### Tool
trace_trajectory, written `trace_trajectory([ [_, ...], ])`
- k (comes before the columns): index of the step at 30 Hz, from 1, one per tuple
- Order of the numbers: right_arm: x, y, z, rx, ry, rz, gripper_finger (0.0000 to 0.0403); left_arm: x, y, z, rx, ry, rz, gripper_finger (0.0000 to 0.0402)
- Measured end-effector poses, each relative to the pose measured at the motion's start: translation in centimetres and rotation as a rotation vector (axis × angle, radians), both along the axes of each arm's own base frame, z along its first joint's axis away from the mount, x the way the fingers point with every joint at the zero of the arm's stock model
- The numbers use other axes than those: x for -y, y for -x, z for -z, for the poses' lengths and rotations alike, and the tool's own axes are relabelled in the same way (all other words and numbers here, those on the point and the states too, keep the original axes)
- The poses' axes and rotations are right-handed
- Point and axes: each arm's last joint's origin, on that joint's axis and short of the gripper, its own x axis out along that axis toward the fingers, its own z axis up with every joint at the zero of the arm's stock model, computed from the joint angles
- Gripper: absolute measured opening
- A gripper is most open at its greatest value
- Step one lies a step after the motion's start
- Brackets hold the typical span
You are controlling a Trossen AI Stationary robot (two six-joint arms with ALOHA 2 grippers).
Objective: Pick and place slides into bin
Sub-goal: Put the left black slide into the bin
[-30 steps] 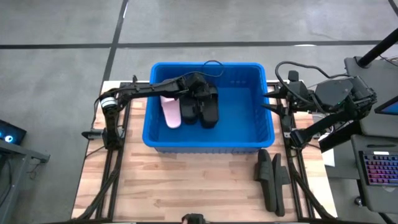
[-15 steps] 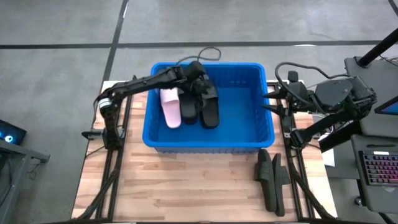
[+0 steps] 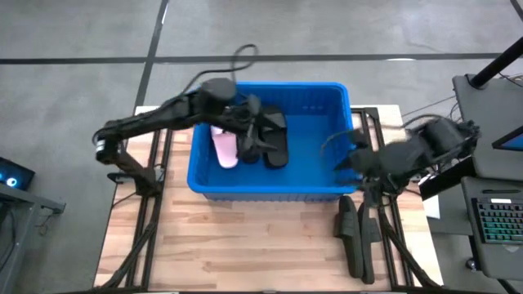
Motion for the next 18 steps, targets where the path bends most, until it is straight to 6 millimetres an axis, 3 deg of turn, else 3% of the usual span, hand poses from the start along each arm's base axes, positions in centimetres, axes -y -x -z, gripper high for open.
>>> trace_trajectory([
  [8, -2.3, -2.2, 3.7, -0.333, -0.093, 0.048, 0.0168, 2.5, 6.3, -4.5, 0.16, -0.054, -0.051, 0.0358],
  [18, -4.9, -5.9, 10.2, -0.655, 0.01, 0.078, 0.0264, 3.8, 11.4, -5.9, 0.228, -0.011, -0.04, 0.0358],
])
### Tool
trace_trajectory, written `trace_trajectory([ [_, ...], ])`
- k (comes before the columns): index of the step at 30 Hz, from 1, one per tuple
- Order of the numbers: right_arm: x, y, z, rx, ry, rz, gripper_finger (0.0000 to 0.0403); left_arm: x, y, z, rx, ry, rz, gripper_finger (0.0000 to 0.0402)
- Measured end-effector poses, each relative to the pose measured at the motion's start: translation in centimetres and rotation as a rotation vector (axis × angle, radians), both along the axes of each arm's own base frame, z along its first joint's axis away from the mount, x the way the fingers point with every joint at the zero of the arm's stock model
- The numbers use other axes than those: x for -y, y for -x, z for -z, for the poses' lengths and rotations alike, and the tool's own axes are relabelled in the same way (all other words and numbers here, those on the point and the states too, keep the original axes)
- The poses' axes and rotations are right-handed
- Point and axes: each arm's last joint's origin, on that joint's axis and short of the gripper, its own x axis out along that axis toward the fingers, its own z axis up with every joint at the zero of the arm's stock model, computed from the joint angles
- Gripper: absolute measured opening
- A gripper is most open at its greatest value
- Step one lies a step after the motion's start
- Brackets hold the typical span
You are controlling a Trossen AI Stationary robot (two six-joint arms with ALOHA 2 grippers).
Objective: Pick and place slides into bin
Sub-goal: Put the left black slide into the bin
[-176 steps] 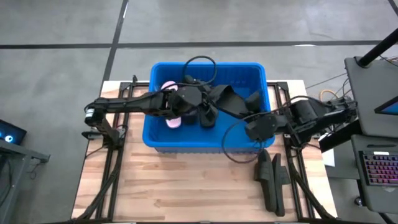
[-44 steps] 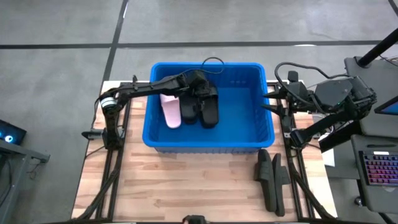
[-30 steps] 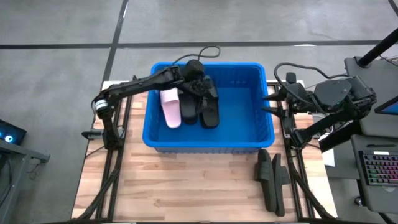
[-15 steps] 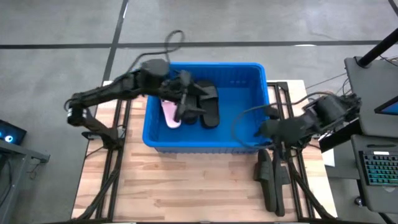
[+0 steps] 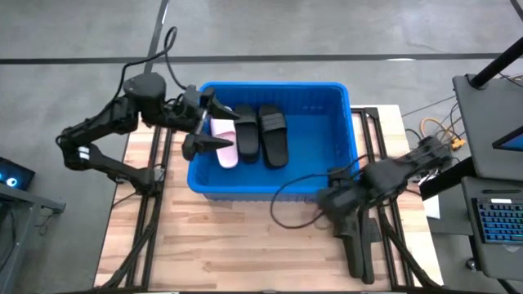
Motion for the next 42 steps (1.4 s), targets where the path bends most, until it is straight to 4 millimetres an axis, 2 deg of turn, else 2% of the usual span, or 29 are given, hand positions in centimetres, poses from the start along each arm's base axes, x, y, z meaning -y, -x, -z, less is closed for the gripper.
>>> trace_trajectory([
  [7, -2.7, -2.9, 5.2, -0.18, 0.086, -0.098, 0.0262, 0.1, 0.7, 0.9, -0.024, 0.045, -0.002, 0.0358],
  [18, -6.3, -4.4, 11.1, -0.442, 0.052, -0.344, 0.0236, 0.0, 0.2, 2.3, -0.07, 0.06, -0.005, 0.0358],
  [25, -7.2, -4.7, 12.9, -0.503, 0.06, -0.396, 0.0243, 0.0, 0.1, 2.7, -0.083, 0.057, -0.006, 0.0358],
  [32, -8.3, -4.4, 15.7, -0.589, 0.101, -0.496, 0.0242, 0.1, 0.4, 3.4, -0.1, 0.062, -0.006, 0.0358],
  [42, -7.8, -3.2, 17.9, -0.656, 0.145, -0.562, 0.0236, 0.1, 0.8, 3.4, -0.095, 0.063, -0.006, 0.0358],
])
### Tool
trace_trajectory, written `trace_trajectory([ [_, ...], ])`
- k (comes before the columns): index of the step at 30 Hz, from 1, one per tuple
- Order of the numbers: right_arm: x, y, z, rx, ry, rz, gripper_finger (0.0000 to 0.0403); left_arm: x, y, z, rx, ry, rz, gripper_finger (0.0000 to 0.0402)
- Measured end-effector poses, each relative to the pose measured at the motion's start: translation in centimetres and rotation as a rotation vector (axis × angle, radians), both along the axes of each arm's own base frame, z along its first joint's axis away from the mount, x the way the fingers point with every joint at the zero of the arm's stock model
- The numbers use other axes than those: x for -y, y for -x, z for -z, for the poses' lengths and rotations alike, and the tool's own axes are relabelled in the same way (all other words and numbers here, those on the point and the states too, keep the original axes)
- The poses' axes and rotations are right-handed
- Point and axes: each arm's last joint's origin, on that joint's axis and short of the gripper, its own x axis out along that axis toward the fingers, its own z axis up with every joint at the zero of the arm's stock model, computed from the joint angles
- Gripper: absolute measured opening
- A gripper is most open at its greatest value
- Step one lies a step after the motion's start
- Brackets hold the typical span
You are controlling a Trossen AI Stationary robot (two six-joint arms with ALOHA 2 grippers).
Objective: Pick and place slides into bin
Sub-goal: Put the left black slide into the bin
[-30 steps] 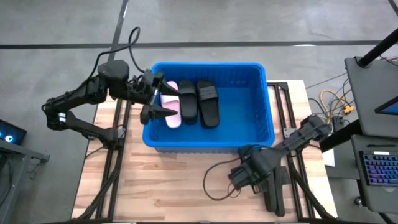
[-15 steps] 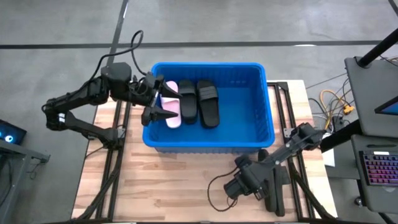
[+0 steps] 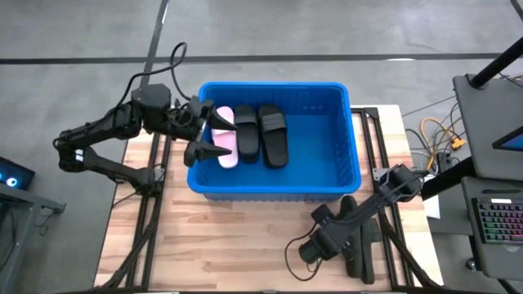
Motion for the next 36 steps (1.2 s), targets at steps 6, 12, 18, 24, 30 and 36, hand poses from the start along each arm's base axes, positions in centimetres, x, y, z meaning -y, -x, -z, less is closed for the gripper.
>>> trace_trajectory([
  [6, 0.4, 0.3, 1.3, 0.02, 0.055, -0.022, 0.0214, 0.0, 0.1, 0.0, 0.002, 0.0, 0.0, 0.0358],
  [12, 0.5, 0.3, 1.3, 0.04, 0.084, -0.04, 0.0126, 0.0, 0.1, 0.0, 0.003, 0.0, 0.0, 0.0358],
  [18, 0.5, 0.2, 1.3, 0.039, 0.064, -0.091, 0.0019, 0.0, 0.1, 0.0, 0.002, 0.0, 0.0, 0.0358],
  [24, 0.3, -0.2, 0.8, 0.088, 0.067, -0.13, 0.0012, 0.0, 0.1, 0.0, 0.002, 0.001, 0.0, 0.0358],
  [30, 0.1, -0.7, -3.9, 0.266, 0.001, -0.155, 0.001, 0.0, 0.1, 0.0, 0.002, 0.001, -0.002, 0.0358],
  [36, 1.0, -0.5, -11.3, 0.514, -0.126, -0.092, 0.001, 0.0, 0.1, 0.0, 0.003, 0.0, -0.008, 0.0358],
])
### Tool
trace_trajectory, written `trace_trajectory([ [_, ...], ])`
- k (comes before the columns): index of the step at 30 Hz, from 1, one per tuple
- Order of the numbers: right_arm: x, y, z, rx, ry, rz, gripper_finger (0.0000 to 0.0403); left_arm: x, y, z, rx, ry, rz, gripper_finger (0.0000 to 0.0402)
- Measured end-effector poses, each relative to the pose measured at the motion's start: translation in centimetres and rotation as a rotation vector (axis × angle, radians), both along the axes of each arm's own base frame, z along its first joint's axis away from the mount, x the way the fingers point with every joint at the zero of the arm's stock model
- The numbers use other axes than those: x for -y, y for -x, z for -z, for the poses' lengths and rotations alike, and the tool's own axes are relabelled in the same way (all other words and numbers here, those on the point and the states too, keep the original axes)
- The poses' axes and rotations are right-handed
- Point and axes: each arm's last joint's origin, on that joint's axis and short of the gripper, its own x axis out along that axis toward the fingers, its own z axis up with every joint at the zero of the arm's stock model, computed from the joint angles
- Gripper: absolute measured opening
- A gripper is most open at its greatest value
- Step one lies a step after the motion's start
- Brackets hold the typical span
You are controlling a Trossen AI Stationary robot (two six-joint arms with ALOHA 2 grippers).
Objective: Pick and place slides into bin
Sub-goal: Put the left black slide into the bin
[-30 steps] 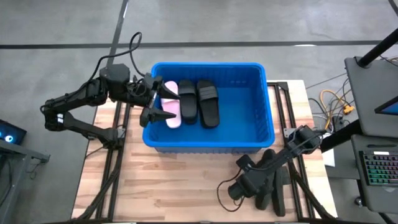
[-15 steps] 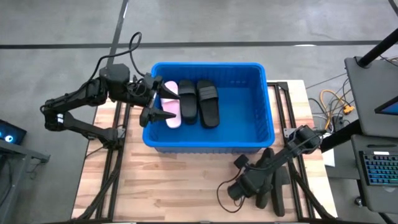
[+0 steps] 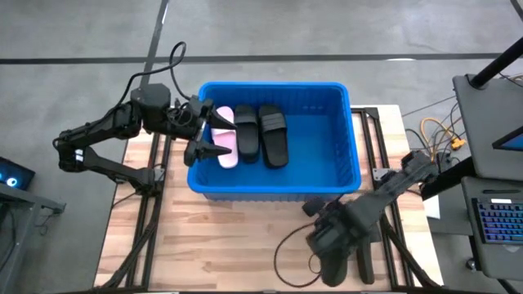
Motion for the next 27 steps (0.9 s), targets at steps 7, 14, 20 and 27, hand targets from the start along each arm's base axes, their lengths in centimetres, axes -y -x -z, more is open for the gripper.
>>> trace_trajectory([
  [7, 2.8, 0.4, -10.0, 0.398, -0.247, 0.182, 0.0009, 0.0, 0.0, 0.0, 0.0, 0.001, -0.002, 0.0358],
  [14, 7.0, 2.1, -16.2, 0.805, -0.122, 0.243, 0.0009, 0.0, 0.0, -0.2, 0.018, 0.021, -0.01, 0.0358],
  [20, 10.4, 2.8, -16.1, 0.855, 0.105, 0.263, 0.0009, 0.0, 0.4, -0.9, 0.075, 0.041, -0.015, 0.0358],
  [27, 14.9, 1.6, -11.7, 0.756, 0.227, 0.224, 0.0009, 0.0, 0.5, -2.1, 0.198, 0.026, -0.019, 0.0358],
])
